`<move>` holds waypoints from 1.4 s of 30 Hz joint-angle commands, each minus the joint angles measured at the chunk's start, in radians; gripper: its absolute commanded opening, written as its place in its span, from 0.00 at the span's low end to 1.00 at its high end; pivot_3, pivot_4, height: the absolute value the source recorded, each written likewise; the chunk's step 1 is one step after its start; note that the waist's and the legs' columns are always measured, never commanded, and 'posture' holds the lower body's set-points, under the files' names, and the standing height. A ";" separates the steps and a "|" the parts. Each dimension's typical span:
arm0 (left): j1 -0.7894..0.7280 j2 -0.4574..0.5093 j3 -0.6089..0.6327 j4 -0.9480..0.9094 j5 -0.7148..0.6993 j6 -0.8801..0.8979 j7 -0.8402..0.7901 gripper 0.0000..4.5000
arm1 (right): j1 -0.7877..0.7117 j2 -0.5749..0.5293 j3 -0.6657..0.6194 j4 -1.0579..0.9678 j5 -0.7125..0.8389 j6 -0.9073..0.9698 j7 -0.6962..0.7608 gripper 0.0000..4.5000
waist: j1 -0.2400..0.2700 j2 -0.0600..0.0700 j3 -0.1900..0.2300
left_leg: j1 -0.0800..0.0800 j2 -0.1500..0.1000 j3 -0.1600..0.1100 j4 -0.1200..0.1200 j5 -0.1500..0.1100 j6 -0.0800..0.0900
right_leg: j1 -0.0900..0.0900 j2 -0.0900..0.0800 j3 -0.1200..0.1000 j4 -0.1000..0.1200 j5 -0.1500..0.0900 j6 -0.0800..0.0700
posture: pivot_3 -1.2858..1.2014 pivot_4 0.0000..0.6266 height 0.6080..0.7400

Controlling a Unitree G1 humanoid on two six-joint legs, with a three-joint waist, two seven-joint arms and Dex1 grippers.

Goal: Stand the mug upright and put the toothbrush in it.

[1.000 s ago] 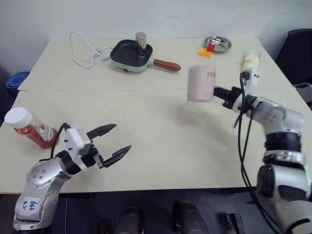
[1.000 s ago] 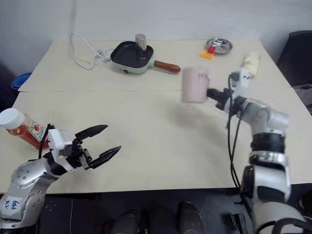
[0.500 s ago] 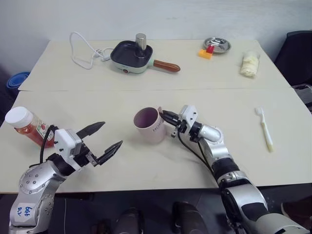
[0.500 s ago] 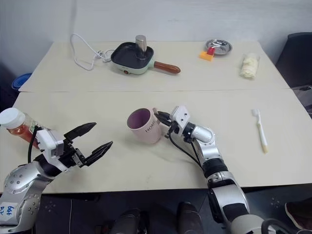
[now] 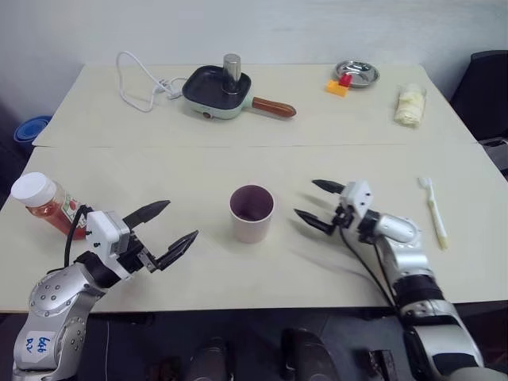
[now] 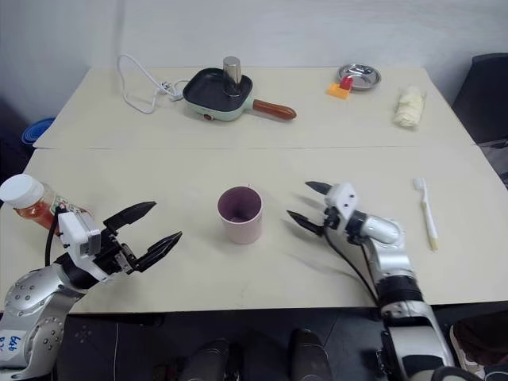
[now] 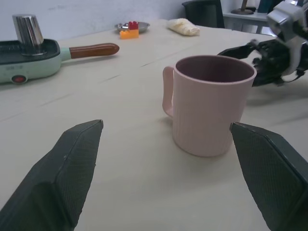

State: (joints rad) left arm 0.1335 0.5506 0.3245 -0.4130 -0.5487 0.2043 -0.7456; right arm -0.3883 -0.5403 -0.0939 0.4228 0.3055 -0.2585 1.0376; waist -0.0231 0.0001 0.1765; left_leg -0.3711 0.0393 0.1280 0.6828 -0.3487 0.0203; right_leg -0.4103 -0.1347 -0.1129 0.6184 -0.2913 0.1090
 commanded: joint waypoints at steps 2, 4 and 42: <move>-0.001 0.018 0.000 0.005 -0.028 -0.010 -0.055 1.00 | 0.288 -0.120 -0.241 -0.236 0.093 0.067 -0.068 1.00 | 0.017 0.000 0.000 | 0.000 0.000 -0.001 0.000 -0.001 0.000 | 0.000 0.000 -0.001 -0.001 0.000 0.000 | 0.52 0.24 1.00; -0.021 0.022 -0.007 0.022 -0.023 -0.013 -0.070 1.00 | 0.410 -0.124 -0.352 -0.287 0.098 0.063 -0.144 1.00 | 0.025 0.000 0.000 | 0.000 0.000 0.000 -0.001 -0.001 0.000 | 0.000 0.000 -0.001 -0.002 0.000 0.000 | 0.52 0.24 1.00; -0.115 0.107 -0.137 -0.207 -0.145 0.111 -0.177 1.00 | -0.611 -0.440 0.193 0.721 -0.353 0.775 -0.030 0.24 | -0.005 0.001 0.001 | 0.001 0.005 0.014 0.001 -0.002 -0.001 | -0.004 0.005 0.006 0.000 0.001 -0.002 | 0.52 0.24 1.00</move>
State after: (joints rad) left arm 0.0229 0.6472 0.1831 -0.5947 -0.6795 0.3269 -0.9139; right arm -0.9840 -0.9755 0.1031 1.1376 -0.0385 0.5233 0.9788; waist -0.0278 0.0012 0.1770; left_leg -0.3697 0.0444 0.1428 0.6839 -0.3504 0.0192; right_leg -0.4144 -0.1298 -0.1069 0.6186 -0.2907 0.1066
